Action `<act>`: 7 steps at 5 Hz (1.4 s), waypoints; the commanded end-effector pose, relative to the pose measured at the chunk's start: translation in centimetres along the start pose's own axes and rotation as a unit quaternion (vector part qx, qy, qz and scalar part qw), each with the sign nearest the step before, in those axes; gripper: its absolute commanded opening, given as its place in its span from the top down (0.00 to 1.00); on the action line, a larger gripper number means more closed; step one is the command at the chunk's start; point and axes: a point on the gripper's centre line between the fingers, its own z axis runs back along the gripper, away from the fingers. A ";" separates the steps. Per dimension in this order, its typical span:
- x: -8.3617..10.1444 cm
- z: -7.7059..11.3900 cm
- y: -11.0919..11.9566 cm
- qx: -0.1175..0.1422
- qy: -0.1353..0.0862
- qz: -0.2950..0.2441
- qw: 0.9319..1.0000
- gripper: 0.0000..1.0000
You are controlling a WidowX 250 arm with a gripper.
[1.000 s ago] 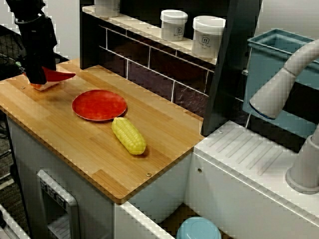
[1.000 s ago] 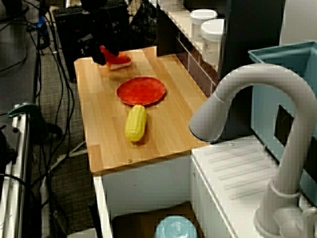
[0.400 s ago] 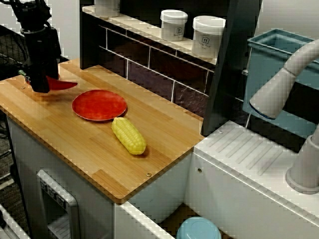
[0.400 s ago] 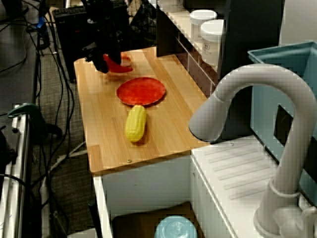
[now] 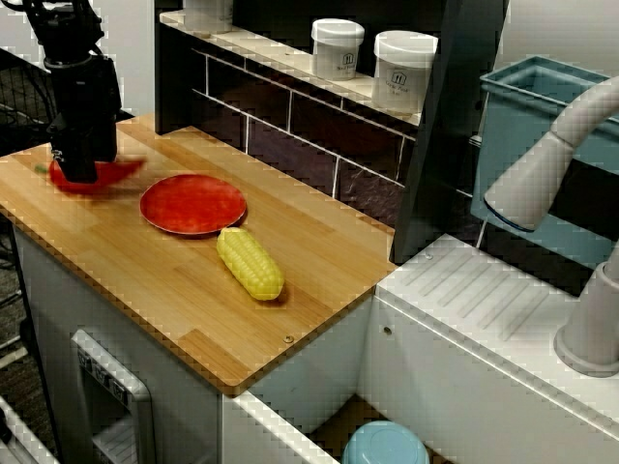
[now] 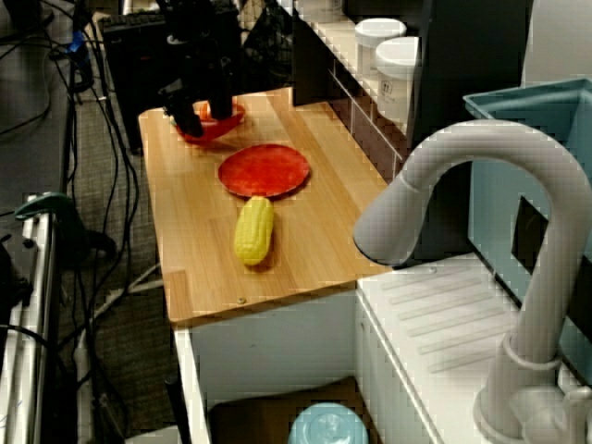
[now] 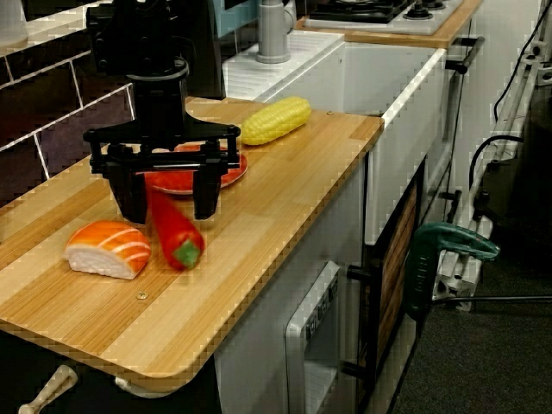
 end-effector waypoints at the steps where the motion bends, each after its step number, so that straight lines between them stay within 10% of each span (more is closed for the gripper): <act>1: -0.1 1.8 1.1 0.040 -0.006 0.042 0.998 0.00; 4: -1.0 5.2 2.7 0.052 -0.021 0.156 0.986 0.00; 6: -2.4 4.9 2.2 0.119 0.006 0.387 0.914 0.00; 7: -2.4 4.9 2.5 0.110 0.030 0.457 0.882 0.00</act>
